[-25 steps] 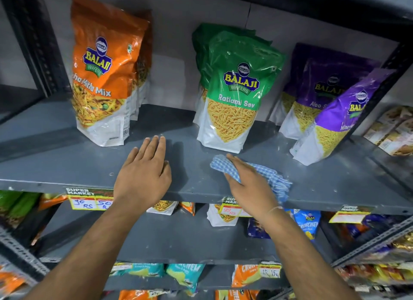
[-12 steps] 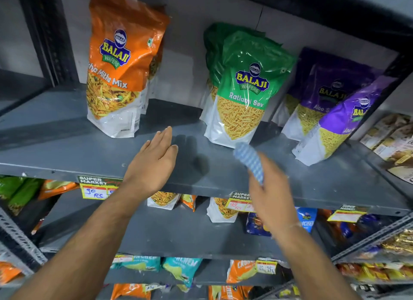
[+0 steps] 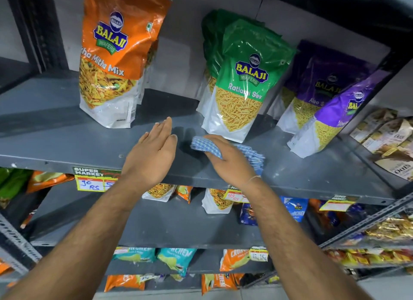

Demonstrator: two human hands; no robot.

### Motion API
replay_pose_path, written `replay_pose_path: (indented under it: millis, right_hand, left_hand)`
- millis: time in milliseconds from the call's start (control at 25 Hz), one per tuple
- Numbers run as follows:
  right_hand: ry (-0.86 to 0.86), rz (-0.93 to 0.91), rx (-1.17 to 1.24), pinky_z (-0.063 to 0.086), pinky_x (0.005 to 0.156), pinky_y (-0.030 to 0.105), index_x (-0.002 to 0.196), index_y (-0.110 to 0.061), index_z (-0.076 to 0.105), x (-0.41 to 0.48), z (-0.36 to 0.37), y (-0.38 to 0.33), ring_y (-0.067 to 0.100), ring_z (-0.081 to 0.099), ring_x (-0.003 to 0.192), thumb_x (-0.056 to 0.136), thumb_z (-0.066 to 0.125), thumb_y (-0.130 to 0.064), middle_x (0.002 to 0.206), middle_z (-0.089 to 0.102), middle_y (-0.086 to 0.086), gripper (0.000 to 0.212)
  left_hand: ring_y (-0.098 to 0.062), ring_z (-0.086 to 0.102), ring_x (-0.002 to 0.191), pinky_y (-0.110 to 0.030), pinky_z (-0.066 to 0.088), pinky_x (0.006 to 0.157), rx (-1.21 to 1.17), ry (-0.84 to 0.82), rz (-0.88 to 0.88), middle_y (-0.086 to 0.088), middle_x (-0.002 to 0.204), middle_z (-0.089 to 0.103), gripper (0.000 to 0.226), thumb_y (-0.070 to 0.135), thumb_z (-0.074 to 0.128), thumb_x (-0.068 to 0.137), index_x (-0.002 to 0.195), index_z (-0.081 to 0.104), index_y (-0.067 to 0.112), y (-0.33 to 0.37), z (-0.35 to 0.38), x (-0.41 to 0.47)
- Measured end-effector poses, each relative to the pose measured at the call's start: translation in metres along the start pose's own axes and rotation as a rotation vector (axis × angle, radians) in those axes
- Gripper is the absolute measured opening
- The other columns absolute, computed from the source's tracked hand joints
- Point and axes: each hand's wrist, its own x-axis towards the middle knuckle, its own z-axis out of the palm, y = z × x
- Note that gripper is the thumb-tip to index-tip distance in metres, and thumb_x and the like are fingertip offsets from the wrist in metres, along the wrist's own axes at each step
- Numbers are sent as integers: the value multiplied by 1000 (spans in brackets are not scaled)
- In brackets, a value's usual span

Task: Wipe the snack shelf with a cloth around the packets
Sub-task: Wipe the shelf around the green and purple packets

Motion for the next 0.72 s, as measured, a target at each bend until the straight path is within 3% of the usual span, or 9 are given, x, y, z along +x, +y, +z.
replay_pose_path:
  millis: [120, 240, 360, 440, 520, 600, 720]
  right_hand:
    - [-102, -104, -14, 41, 112, 32, 136, -14, 58, -10, 17, -39, 18, 56, 127, 94, 56, -8, 138, 61, 1, 42]
    - [-174, -190, -19, 49, 96, 41, 128, -8, 58, -53, 12, -70, 28, 61, 112, 91, 57, -4, 123, 64, 9, 37]
    - [132, -46, -54, 48, 105, 35, 142, -17, 51, -77, -30, -50, 21, 60, 122, 85, 50, 0, 139, 61, 2, 60]
    - [291, 114, -163, 44, 111, 32, 146, -19, 49, -69, -57, -15, 19, 58, 127, 88, 49, 0, 142, 60, 3, 61]
    - [247, 267, -168, 49, 105, 39, 141, -24, 53, -56, -65, 11, 23, 63, 116, 94, 51, -12, 129, 68, 5, 49]
    - [173, 366, -127, 52, 94, 42, 133, -26, 56, -52, -51, 22, 27, 66, 105, 97, 52, -28, 115, 71, 5, 36]
    - [170, 274, -181, 52, 87, 43, 126, -23, 56, -68, -29, 7, 34, 66, 103, 97, 56, -25, 110, 71, 11, 30]
  left_hand:
    - [-1, 4, 161, -28, 4, 127, -55, 23, 25, 18, 175, 14, 55, 39, 24, 112, 166, 15, 42, -9, 1, 0]
    - [-3, 7, 162, -33, 6, 129, -74, 2, 58, 19, 175, 15, 53, 43, 25, 112, 164, 17, 48, -13, -1, 1]
    - [-4, 6, 162, -35, 7, 131, -63, -23, 57, 25, 171, 11, 53, 49, 23, 111, 163, 14, 52, -16, -1, 7]
    - [-3, 3, 162, -32, 6, 132, 142, -39, 125, 20, 174, 5, 60, 51, 14, 109, 167, 9, 39, -21, 9, 5]
    - [-12, 10, 164, -41, 15, 132, 425, 22, 264, 5, 179, 4, 71, 52, 10, 102, 168, 13, 27, -31, 23, 7]
    - [-24, 22, 163, -51, 25, 128, 543, 66, 308, -6, 178, 12, 74, 50, 16, 100, 166, 25, 19, -40, 32, 15]
    - [-31, 26, 161, -58, 27, 123, 562, 149, 329, -13, 175, 24, 69, 47, 25, 102, 162, 35, 16, -46, 36, 19]
